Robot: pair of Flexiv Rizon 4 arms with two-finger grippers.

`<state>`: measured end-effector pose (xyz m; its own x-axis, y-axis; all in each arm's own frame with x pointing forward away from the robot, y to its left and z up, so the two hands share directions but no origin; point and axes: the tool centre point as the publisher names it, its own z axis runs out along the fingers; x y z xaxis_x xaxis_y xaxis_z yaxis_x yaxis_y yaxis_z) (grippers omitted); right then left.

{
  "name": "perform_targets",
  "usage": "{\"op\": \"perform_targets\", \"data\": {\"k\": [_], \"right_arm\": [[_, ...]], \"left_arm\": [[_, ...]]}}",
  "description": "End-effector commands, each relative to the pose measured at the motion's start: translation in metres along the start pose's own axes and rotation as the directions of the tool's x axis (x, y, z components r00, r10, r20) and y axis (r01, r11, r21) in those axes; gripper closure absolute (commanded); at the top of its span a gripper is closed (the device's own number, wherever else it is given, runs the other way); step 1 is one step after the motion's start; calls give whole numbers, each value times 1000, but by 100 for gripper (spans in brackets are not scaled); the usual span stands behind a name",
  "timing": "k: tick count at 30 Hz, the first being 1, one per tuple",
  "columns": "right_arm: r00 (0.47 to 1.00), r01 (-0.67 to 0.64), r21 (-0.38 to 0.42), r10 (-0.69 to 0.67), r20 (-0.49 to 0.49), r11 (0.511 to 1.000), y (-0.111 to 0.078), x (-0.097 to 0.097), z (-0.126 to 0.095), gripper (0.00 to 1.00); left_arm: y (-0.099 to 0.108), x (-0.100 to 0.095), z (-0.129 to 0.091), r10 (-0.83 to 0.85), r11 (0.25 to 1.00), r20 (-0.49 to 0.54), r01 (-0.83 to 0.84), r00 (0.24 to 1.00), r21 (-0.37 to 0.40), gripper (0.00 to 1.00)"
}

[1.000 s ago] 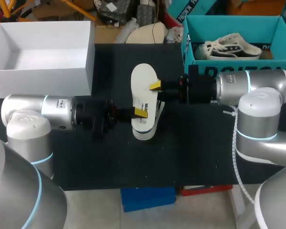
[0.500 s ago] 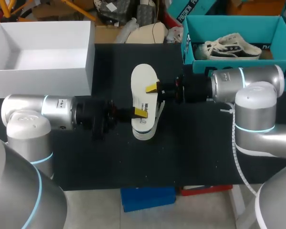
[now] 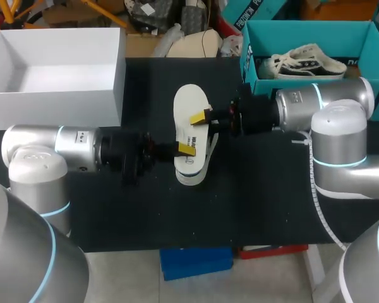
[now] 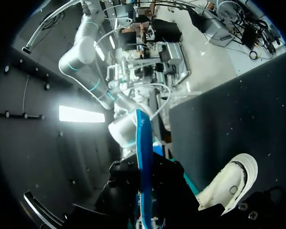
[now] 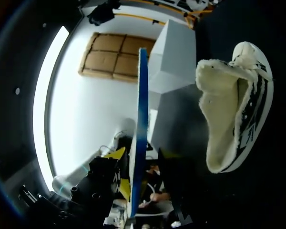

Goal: Take the shoe out of the shoebox, open the shoe tongue, remove and reinsert the insole, then place the shoe into the shoebox

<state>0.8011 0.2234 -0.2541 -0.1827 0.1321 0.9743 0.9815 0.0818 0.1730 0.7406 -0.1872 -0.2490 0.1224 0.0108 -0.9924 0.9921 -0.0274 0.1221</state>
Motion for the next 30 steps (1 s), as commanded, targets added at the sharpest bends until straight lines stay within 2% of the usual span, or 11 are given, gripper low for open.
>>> {"op": "perform_targets", "data": {"k": [1,8,9,10,17,19,20,21,24,27,30], "right_arm": [[1000,-12,-12,12,5,1000,-5,-2,9,64],[1000,-24,-40,24,3,999,-11,-5,12,73],[1000,-24,-46,24,4,999,-11,-5,12,82],[1000,-26,-49,26,4,998,-12,-5,12,100],[999,-35,-60,37,30,998,-12,-6,11,100],[999,-35,-60,37,30,998,-12,-6,11,100],[999,-35,-60,37,30,998,-12,-6,11,100],[999,-35,-60,37,30,998,-12,-6,11,100],[999,-35,-60,37,30,998,-12,-6,11,100],[999,-35,-60,37,30,998,-12,-6,11,100],[999,-35,-60,37,30,998,-12,-6,11,100]], "left_arm": [[-1,0,1,2,1000,-3,-2,1000,-3,100],[-1,0,1,2,1000,-3,-2,1000,-3,100],[-1,0,1,2,1000,-3,-2,1000,-3,100],[-1,0,1,2,1000,-3,-2,1000,-3,100],[-1,0,1,2,1000,-3,-2,1000,-3,100],[0,-14,0,135,991,-95,-132,986,37,100],[1,-21,-2,174,984,-145,-167,974,57,66],[3,-27,-4,233,972,-197,-222,952,76,0],[5,-45,-14,352,936,-384,-317,854,154,0],[6,-53,-27,431,902,-610,-337,664,270,0],[0,-60,-37,527,849,-710,-330,467,413,0]]}}
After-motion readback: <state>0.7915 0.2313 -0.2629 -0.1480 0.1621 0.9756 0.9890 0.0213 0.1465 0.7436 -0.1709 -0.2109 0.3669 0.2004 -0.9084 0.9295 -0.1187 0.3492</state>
